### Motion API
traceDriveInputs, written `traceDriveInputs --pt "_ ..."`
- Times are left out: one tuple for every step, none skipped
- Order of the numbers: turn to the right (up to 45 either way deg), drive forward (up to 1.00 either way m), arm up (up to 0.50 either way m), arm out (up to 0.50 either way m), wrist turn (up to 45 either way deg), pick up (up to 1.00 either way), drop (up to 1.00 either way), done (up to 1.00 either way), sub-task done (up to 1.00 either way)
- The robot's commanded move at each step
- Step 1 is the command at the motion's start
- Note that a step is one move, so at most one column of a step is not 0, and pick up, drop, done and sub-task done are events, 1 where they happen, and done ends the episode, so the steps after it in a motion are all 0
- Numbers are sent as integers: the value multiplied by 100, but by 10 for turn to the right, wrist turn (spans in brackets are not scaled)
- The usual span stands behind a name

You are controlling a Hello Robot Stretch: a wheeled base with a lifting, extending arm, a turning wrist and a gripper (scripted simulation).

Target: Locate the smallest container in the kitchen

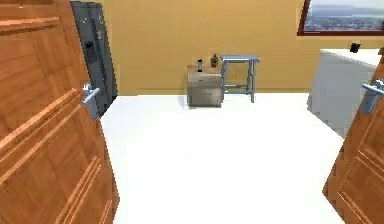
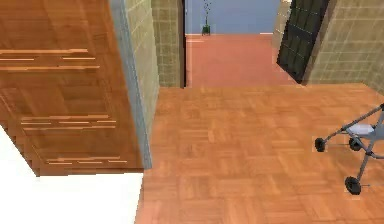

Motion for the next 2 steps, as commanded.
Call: traceDriveInputs --pt "0 100 0 0 0 0 0 0 0" --pt "-30 0 0 0 0 0 0 0 0"
